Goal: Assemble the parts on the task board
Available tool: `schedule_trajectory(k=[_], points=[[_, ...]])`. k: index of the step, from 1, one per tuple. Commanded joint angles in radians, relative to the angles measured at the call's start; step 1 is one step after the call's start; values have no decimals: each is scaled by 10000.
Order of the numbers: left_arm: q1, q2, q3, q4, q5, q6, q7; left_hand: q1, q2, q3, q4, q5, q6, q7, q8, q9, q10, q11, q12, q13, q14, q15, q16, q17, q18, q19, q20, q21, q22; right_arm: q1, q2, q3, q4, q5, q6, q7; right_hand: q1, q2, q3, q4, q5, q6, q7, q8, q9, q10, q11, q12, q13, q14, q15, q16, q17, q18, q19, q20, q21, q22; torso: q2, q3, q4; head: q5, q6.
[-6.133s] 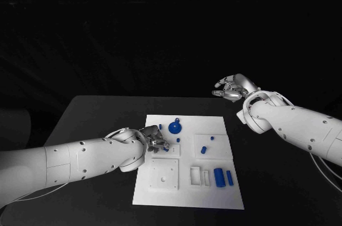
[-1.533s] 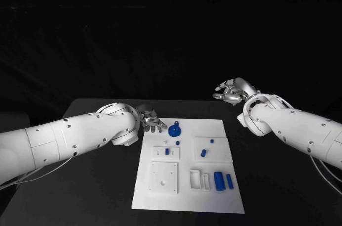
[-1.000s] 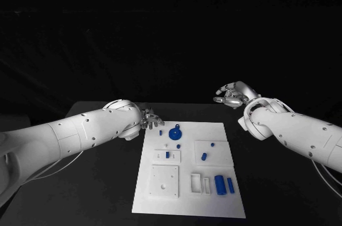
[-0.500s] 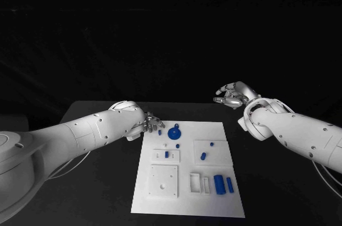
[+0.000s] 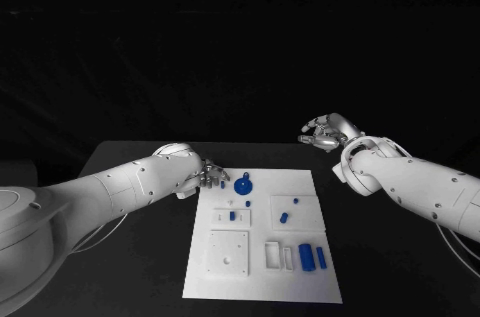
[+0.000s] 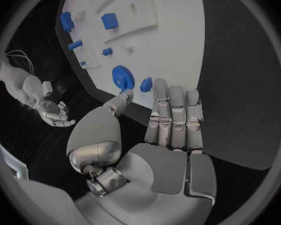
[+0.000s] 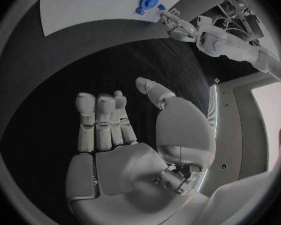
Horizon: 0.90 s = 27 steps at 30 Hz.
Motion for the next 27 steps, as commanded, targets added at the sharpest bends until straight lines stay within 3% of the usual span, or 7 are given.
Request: schedule_trajectory(k=[1, 12, 17, 27], points=[[-1, 36, 3, -50, 118, 267, 137, 6, 145, -17, -109, -36, -23, -34, 18, -11, -51, 7, 22, 19, -50, -1, 61, -16, -153, -46, -863, -67, 186, 2, 10, 5, 19, -45, 95, 71, -46, 24, -49, 10, 64, -3, 89, -8, 12, -81, -1, 69, -14, 56, 10, -61, 16, 997, 25, -56, -57, 14, -7, 1, 9, -12, -3], [-64, 141, 1, -233, 191, 448, 200, 73, 412, -62, -425, -34, 9, -50, 49, -25, -35, -9, 57, 40, -43, -17, 117, -45, -153, -41, -872, -73, 194, 2, 43, 5, 4, -45, 111, 74, -43, 29, -51, 7, 69, -2, 89, -6, 13, -79, -2, 73, -18, 58, 9, -62, 19, 997, 28, -58, -59, 18, -2, -5, -5, -12, -25], [-93, 164, 0, -328, 236, 490, 241, 257, 701, -24, -752, -29, 16, -53, 60, -42, -33, -11, 66, 44, -44, -26, 143, -70, -153, -34, -875, -69, 200, 2, 56, 5, 0, -45, 114, 75, -42, 31, -52, 6, 71, -1, 89, -5, 14, -78, -2, 75, -20, 59, 9, -63, 21, 997, 29, -58, -59, 19, -3, -2, 0, -19, -34], [-107, 211, -6, -407, 612, 679, 327, 300, 858, -27, -972, -28, 19, -51, 65, -66, -33, -8, 64, 41, -53, -21, 155, -102, -153, -30, -866, -79, 196, 2, 74, 5, 2, -48, 123, 74, -41, 36, -54, 5, 74, -1, 88, -4, 15, -77, -2, 79, -24, 61, 9, -63, 23, 997, 33, -60, -61, 22, -5, 0, 5, -28, -44]])
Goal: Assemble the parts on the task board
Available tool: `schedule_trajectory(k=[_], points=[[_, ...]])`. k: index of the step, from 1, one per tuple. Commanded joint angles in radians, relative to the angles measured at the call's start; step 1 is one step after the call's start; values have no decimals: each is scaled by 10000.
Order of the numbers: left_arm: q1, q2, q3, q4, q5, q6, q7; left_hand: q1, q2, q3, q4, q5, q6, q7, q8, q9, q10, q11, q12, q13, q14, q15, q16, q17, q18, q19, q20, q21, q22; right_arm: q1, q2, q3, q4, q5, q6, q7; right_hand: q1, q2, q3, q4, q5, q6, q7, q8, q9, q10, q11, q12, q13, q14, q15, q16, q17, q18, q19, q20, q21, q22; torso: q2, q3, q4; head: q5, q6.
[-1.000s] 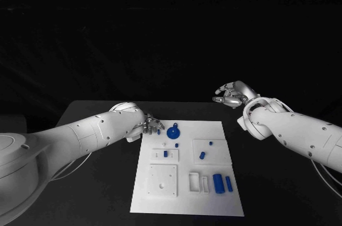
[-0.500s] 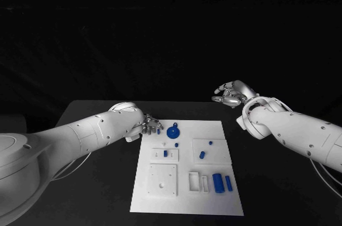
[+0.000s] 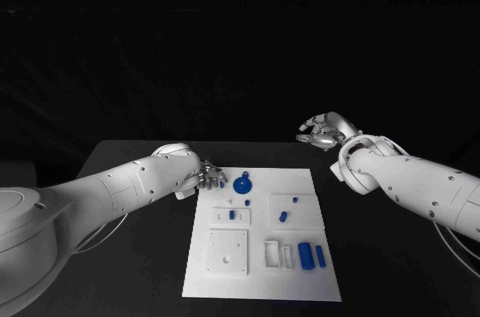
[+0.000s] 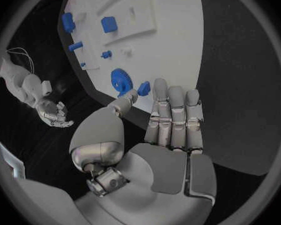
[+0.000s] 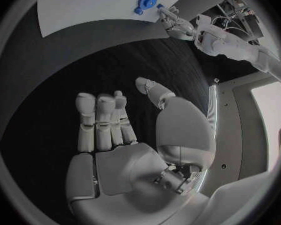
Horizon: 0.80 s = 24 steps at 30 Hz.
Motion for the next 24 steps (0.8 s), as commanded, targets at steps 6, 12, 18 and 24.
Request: schedule_trajectory(k=[6, 12, 18, 24], points=[[-47, 36, -9, -72, 456, 346, 191, 175, 299, 81, -309, -35, 8, -40, 64, -41, -48, 3, 47, 0, -77, -10, 38, -49, -152, -38, -859, -50, 191, 1, 22, 5, 4, -48, 115, 73, -41, 39, -54, 4, 36, -2, 49, -4, 9, -76, -3, 41, -18, 64, 6, -64, 17, 997, 19, -78, -62, 16, 0, 0, 2, 19, -10], [-49, 3, -10, -79, 580, 273, 225, 532, 665, 226, -645, -33, 32, -43, 90, -58, -27, 1, 43, -8, -74, -3, 62, -86, -152, -28, -847, -40, 199, 1, 22, 5, -2, -48, 117, 73, -40, 40, -55, 3, 38, -2, 49, -4, 9, -74, -3, 44, -21, 65, 6, -64, 19, 997, 22, -79, -63, 19, 6, -2, 4, 12, -17], [-49, -10, -10, -29, 613, 139, 297, 870, 1044, 335, -962, -28, 94, -59, 135, -68, 24, -12, 52, -12, -46, -8, 96, -114, -152, -5, -838, -21, 202, 1, 29, 5, -5, -48, 121, 72, -42, 40, -58, 4, 39, -3, 49, -4, 10, -73, -3, 46, -23, 67, 6, -64, 21, 997, 24, -79, -63, 20, 4, -10, 1, 6, -32], [-50, -41, -9, 31, 748, -55, 261, 1221, 1446, 412, -1329, -22, 494, -190, 363, -19, 292, -122, 121, -5, 133, -73, 214, -126, -152, 123, -862, 54, 205, 1, 44, 5, -15, -48, 135, 73, -45, 39, -60, 4, 40, -3, 49, -3, 10, -72, -3, 49, -25, 68, 6, -64, 23, 997, 26, -79, -64, 22, 5, -9, 4, 3, -57]])
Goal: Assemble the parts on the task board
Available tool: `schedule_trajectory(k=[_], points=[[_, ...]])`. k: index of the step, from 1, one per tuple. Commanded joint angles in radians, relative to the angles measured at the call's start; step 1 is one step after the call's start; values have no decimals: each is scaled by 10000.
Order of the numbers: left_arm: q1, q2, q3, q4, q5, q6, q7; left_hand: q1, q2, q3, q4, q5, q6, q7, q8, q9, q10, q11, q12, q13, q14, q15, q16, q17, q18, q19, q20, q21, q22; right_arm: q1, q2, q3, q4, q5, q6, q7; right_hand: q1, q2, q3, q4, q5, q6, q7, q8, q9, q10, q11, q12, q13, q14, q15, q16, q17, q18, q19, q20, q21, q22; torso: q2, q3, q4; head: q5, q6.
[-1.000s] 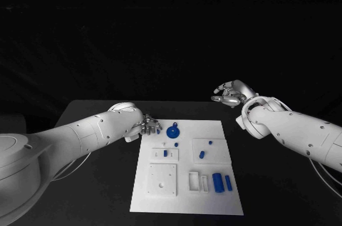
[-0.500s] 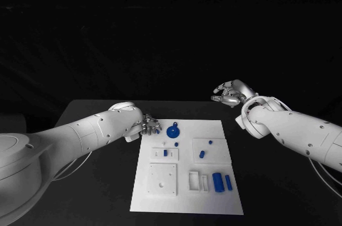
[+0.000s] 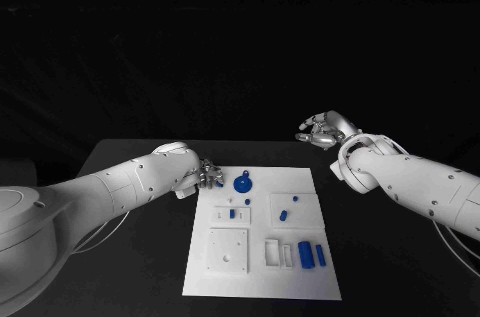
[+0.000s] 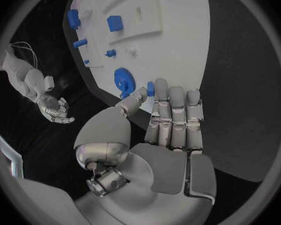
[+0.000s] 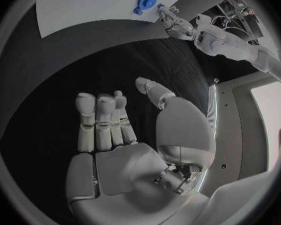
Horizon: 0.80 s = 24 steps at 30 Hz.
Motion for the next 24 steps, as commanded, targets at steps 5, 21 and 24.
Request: schedule_trajectory(k=[5, 21, 24], points=[[-44, -84, -9, 126, 331, -506, 16, 155, 272, 27, -204, 110, 438, -150, 251, 48, 459, -169, 170, 30, 359, -179, 247, 19, 11, 295, -967, 138, 205, 0, 27, 5, -7, -48, 137, 76, -49, 40, -63, 7, 42, -5, 56, -3, 13, -71, -3, 51, -19, 71, 3, -65, 15, 997, -1, -62, -65, 16, -2, 1, 7, 0, -24], [-40, -1315, -4, 2065, 404, -1780, -54, 96, -388, 104, -253, 1662, 1408, -545, 861, -67, 1564, -530, 484, 206, 1286, -610, 714, 71, 56, 1089, -1367, 471, 197, 0, -79, 5, -6, -47, 183, 69, -72, 43, -75, 19, 51, -6, 56, -3, 14, -70, -3, 56, -26, 74, 4, -67, 19, 997, 3, -60, -69, 20, -22, 14, 38, 53, -25], [-41, -1612, -3, 2559, 412, -2009, -47, 86, -450, 110, -254, 1956, 1457, -567, 895, -87, 1623, -547, 487, 224, 1339, -638, 725, 70, 53, 1141, -1396, 487, 194, 0, -108, 5, 21, -44, 184, 69, -73, 43, -76, 20, 53, -6, 56, -3, 14, -71, -3, 56, -27, 74, 4, -68, 19, 997, 4, -60, -69, 21, -23, 16, 37, 83, -15]])
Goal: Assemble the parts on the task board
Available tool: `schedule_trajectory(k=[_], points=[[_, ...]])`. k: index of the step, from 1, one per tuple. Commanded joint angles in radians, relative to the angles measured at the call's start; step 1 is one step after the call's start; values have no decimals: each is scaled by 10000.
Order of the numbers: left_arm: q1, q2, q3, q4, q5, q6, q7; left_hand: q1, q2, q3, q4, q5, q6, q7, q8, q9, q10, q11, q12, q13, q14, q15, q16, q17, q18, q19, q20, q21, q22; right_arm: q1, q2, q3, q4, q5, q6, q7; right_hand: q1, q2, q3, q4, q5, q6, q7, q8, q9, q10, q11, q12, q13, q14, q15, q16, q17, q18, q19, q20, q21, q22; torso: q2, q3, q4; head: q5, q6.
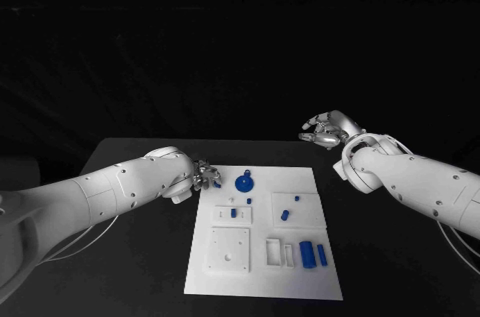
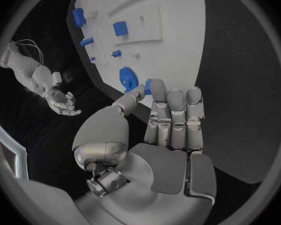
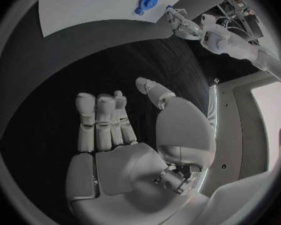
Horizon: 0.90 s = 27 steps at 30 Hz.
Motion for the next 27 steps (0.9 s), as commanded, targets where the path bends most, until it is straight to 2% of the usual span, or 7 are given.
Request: schedule_trajectory(k=[1, 3, 7, 11, 14, 17, 27], points=[[3, -292, 4, 603, 107, -836, 19, 6, -84, 58, -16, 237, 539, -431, 746, -29, 389, -330, 37, 19, 437, -337, 38, 6, 72, 92, -1062, 68, 196, 1, -42, 5, 48, -42, 143, 67, -74, 44, -48, -8, 54, 17, 69, -3, 17, -71, -3, 56, -10, 84, -6, -68, 12, 996, -24, -62, -69, 12, -9, 9, 11, 35, 18], [3, -464, 0, 904, 29, -1050, 32, 25, -146, 66, -33, 437, 602, -456, 783, -49, 461, -355, 44, 40, 511, -361, 59, 11, 76, 153, -1095, 90, 195, 0, -61, 5, 60, -39, 144, 65, -76, 44, -49, -7, 56, 17, 69, -3, 17, -71, -3, 57, -10, 84, -6, -68, 12, 996, -24, -62, -70, 13, -10, 9, 11, 44, 9], [1, -748, -30, 1495, -235, -1276, 36, 60, -236, 58, -49, 525, 712, -503, 848, -73, 562, -405, 93, 93, 628, -410, 113, 32, 84, 259, -1143, 132, 195, 0, -72, 4, 76, -38, 179, 29, -77, 47, -49, -6, 71, 16, 69, -3, 17, -71, -3, 58, -13, 84, -6, -69, 14, 996, -23, -62, -72, 14, -16, 12, 15, 61, -14], [-63, -990, -96, 2094, -680, -1556, 48, 79, -267, 72, -55, 908, 771, -535, 892, -103, 597, -446, 152, 162, 692, -457, 167, 58, 81, 331, -1181, 168, 199, 0, -95, 3, 104, -44, 213, -16, -62, 42, -49, -23, 89, 14, 68, -3, 18, -73, -4, 62, -18, 85, -8, -71, 17, 996, -22, -65, -76, 18, -6, 6, -1, 86, -42], [-87, -1150, -354, 2490, -1082, -1803, 65, 80, -264, 72, -52, 928, 775, -537, 896, -106, 596, -448, 155, 168, 694, -460, 169, 60, 80, 337, -1184, 172, 200, 0, -95, 2, 100, -44, 212, -17, -57, 41, -50, -28, 92, 14, 67, -3, 18, -74, -4, 63, -20, 85, -8, -71, 18, 996, -22, -66, -76, 19, -11, -4, 30, 99, -44], [-156, -1282, -479, 2844, -1635, -1993, 90, 80, -265, 72, -49, 941, 779, -538, 899, -109, 597, -449, 159, 173, 697, -463, 171, 61, 80, 344, -1188, 175, 200, -2, -111, 2, 128, -45, 220, -12, -53, 41, -50, -33, 96, 14, 67, -3, 19, -74, -4, 64, -21, 85, -8, -72, 19, 996, -21, -67, -77, 21, -23, -7, 49, 96, -54], [-475, -1626, -519, 3557, -1817, -2227, -46, 91, -267, 80, -37, 961, 794, -548, 909, -122, 592, -468, 170, 192, 719, -471, 183, 66, 81, 373, -1202, 191, 201, -5, -135, 2, 150, -45, 237, -3, -44, 48, -51, -43, 111, 15, 67, -1, 20, -76, -5, 67, -26, 85, -8, -74, 22, 996, -21, -67, -80, 24, -39, -18, 69, 106, -94]])
